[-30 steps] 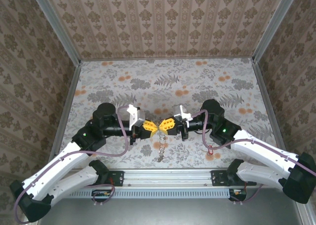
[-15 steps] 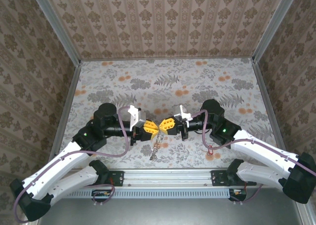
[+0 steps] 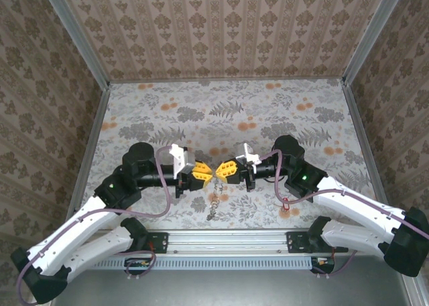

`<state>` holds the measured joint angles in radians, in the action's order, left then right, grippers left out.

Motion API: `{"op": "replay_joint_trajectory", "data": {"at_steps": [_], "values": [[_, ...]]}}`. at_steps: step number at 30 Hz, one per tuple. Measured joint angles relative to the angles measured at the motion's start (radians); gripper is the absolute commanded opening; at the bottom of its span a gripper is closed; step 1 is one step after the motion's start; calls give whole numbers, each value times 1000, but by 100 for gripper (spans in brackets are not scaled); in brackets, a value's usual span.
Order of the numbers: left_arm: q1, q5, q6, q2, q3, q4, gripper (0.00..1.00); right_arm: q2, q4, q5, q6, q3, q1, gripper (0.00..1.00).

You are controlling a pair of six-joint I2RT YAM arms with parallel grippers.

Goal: Put the keys on the keyring

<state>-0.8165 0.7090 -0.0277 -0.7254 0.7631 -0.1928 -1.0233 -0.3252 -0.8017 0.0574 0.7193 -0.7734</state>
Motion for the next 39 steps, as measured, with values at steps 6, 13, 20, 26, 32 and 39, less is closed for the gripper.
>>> {"op": "replay_joint_trajectory", "data": {"at_steps": [6, 13, 20, 26, 32, 39], "values": [[0, -3, -4, -9, 0, 1, 21, 0, 0, 0, 0, 0, -2, 0], [0, -3, -10, -35, 0, 2, 24, 0, 0, 0, 0, 2, -2, 0], [-9, -2, -15, -68, 0, 6, 23, 0, 0, 0, 0, 5, -4, 0], [-19, 8, -26, -80, 0, 13, 0, -3, 0, 3, 0, 6, -3, 0], [-20, 16, -29, -76, 0, 12, 0, -2, 0, 9, 0, 6, -2, 10], [-20, 16, -42, -40, 0, -6, 0, 86, 55, 94, 0, 4, -5, 33]]}}
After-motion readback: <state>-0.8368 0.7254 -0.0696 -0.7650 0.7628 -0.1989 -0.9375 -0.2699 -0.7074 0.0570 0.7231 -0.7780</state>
